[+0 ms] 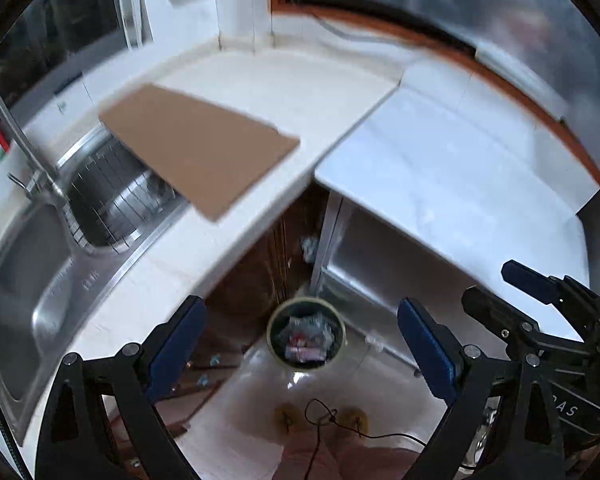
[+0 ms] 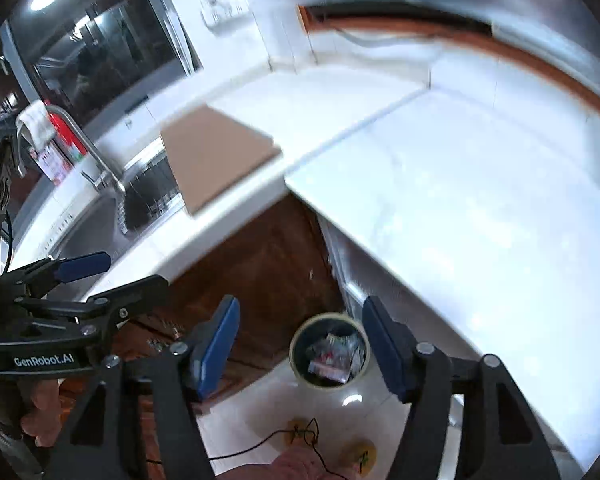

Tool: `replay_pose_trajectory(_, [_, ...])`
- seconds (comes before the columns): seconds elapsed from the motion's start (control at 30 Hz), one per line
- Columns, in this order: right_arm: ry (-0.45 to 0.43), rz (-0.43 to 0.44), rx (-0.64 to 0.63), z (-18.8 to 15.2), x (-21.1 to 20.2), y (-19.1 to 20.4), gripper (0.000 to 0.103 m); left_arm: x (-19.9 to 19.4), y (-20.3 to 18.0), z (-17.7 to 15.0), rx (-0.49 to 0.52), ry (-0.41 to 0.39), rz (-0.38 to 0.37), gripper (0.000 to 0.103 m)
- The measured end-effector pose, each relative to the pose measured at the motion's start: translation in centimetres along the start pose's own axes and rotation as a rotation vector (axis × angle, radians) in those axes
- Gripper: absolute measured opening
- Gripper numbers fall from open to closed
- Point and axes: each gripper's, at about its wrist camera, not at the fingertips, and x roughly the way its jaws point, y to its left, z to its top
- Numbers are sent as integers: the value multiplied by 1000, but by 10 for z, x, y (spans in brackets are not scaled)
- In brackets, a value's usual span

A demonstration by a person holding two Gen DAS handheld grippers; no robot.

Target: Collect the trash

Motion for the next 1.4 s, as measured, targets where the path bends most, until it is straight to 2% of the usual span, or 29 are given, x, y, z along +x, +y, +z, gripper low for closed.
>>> replay_pose_trajectory(0.13, [-63,-25,-53,17,-22,13,67,-31,-5,17,5,-56,4,96])
replay_pose_trajectory(0.37, [-115,-63,0,50,-63,18,67,-74,-12,38,14,-120,-3,96])
replay_pose_trajectory(0.47, [-122,-61,62,52,-78,13,67,-92,-16,43,3,-147,4,96])
replay_pose_trajectory(0.63, [-169,-89,68,53,-92,23,67,-109,-13,48,-27,-206,46,96])
replay_pose_trajectory(0.9, [-214,-116,13,53,-96,45,67,-114,-7,52,-58,-250,96,95])
replay_pose_trajectory(1.4, [-226,-141,67,56,-94,46,67,-111,-8,59,-28,-268,115,95])
